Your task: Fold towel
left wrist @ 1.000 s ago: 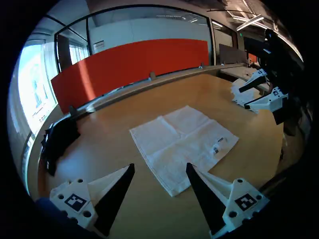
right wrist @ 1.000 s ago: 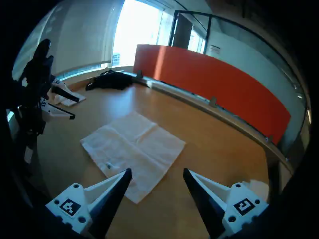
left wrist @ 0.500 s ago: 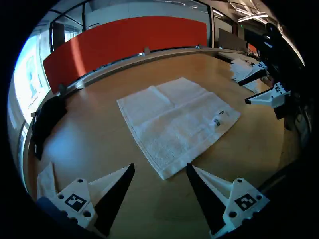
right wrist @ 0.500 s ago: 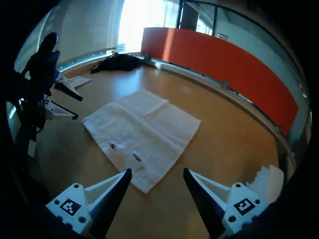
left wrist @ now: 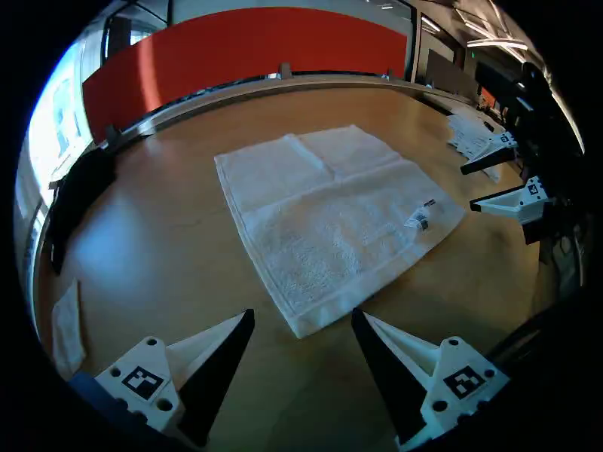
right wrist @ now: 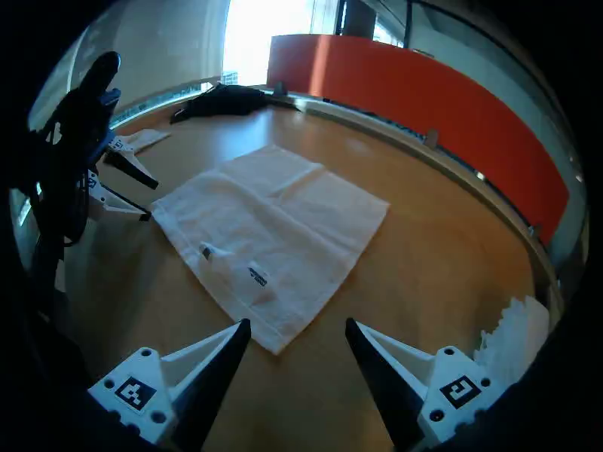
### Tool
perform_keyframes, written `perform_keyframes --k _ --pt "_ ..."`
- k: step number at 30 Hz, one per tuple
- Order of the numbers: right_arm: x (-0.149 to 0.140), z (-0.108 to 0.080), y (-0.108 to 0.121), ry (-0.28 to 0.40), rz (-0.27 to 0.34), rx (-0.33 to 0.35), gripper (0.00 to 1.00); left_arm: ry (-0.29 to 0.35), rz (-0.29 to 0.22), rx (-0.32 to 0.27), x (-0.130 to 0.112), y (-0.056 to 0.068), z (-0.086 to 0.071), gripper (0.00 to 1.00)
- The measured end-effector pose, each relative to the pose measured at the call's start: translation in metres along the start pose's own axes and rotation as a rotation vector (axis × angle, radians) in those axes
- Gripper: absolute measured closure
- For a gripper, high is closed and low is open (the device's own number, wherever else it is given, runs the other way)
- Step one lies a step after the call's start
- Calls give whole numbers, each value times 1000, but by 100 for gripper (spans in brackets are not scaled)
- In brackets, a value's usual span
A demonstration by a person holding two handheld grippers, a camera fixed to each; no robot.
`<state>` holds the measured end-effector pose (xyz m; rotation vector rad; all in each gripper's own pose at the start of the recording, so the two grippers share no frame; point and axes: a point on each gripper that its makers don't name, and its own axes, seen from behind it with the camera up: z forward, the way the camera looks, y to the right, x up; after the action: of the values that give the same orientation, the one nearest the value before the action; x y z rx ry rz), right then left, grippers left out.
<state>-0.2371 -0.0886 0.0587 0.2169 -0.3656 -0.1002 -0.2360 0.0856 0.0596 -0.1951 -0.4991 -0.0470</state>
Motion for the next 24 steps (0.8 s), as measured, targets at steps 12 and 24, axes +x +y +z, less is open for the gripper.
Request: perform_keyframes --k 12,24 --pt "-13 8 -2 -48 16 20 15 -36 -41 -10 -6 2 7 5" --pt "-18 11 -9 -89 25 56 29 -59 -53 -25 -6 2 6 9"
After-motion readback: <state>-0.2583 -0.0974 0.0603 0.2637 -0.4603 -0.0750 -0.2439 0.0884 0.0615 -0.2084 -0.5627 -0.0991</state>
